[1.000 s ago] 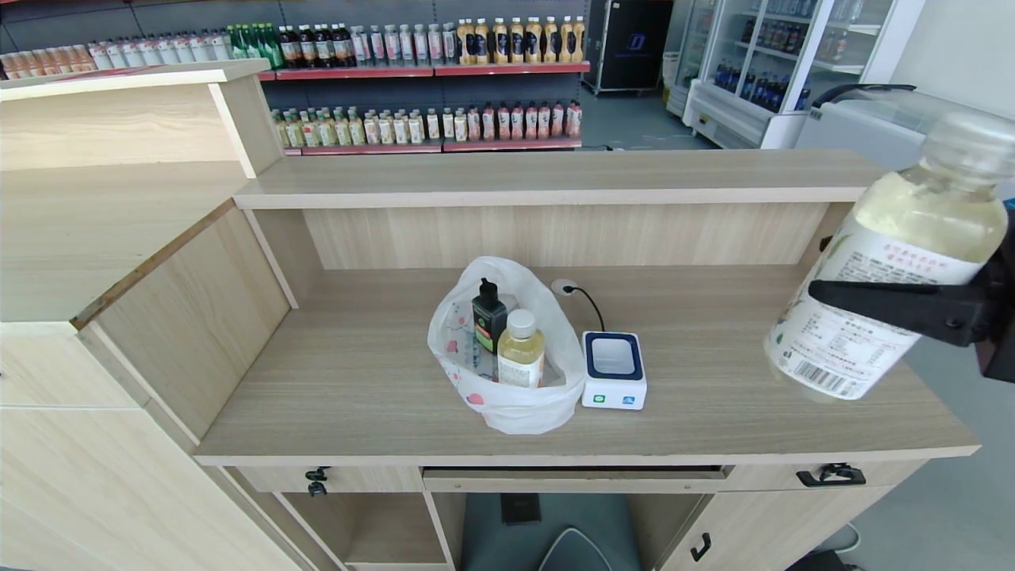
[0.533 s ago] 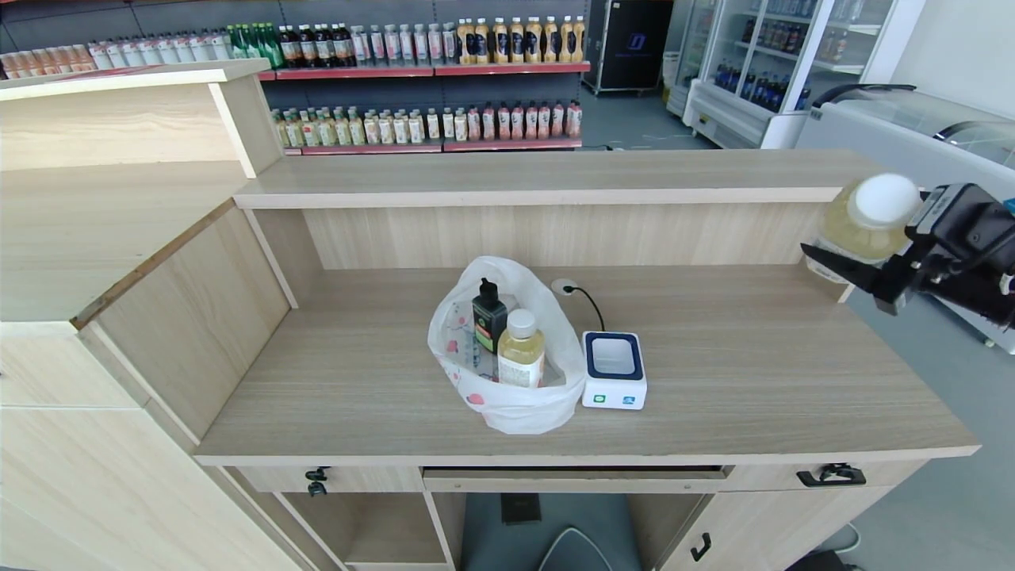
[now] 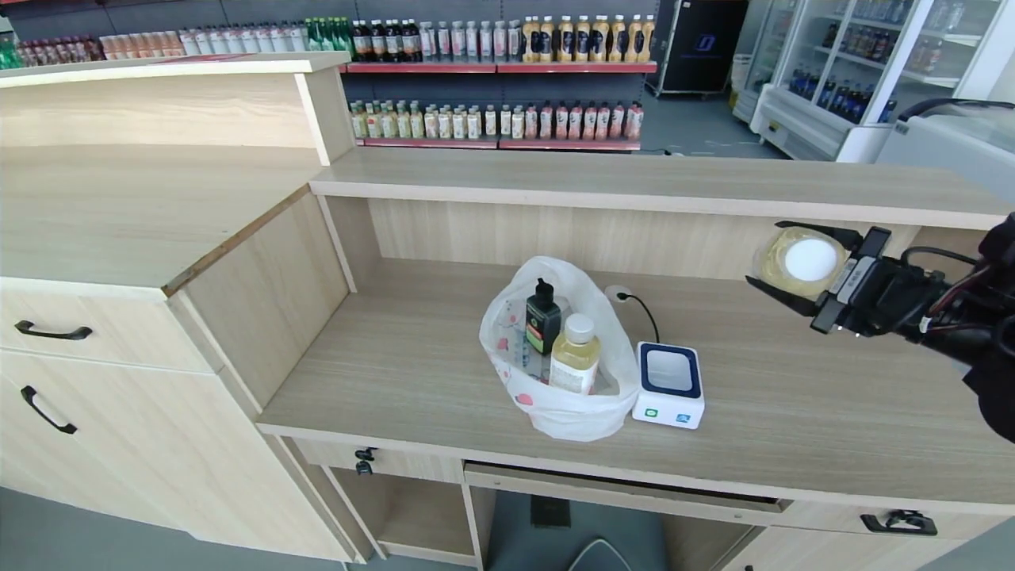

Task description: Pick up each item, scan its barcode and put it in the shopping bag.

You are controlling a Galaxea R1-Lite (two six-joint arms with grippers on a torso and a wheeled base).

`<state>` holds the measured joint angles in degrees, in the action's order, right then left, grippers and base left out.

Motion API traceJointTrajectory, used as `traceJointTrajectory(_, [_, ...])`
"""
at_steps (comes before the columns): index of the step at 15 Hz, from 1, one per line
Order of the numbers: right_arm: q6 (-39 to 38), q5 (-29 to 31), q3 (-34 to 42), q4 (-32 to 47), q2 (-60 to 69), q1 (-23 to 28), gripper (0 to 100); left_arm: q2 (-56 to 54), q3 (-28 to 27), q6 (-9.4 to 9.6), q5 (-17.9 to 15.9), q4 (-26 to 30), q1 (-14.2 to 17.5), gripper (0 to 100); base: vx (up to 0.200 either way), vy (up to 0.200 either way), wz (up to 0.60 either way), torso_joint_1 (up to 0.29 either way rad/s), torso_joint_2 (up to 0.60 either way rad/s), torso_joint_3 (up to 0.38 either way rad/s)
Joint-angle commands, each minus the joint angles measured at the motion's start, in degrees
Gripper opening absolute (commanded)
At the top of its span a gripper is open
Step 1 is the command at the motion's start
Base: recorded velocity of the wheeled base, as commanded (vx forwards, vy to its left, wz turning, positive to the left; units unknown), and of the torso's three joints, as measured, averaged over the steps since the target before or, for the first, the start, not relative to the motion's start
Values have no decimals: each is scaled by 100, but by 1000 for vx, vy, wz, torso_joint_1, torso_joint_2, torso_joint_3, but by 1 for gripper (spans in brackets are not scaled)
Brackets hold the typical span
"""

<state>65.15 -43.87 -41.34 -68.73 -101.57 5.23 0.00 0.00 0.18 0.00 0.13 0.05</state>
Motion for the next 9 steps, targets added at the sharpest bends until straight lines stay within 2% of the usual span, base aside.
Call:
traceJointTrajectory(1, [42, -367, 21, -316, -565, -92, 0, 9, 0, -1, 0, 4, 4, 100, 0, 0, 0, 0, 0, 0])
traceJointTrajectory(4, [314, -1009, -15, -387, -908, -48, 0, 9, 0, -1, 0, 4, 4, 100, 0, 0, 0, 0, 0, 0])
traceJointTrajectory(9, [666, -1185, 12, -387, -1216, 66, 0, 9, 0, -1, 0, 4, 4, 100, 0, 0, 0, 0, 0, 0])
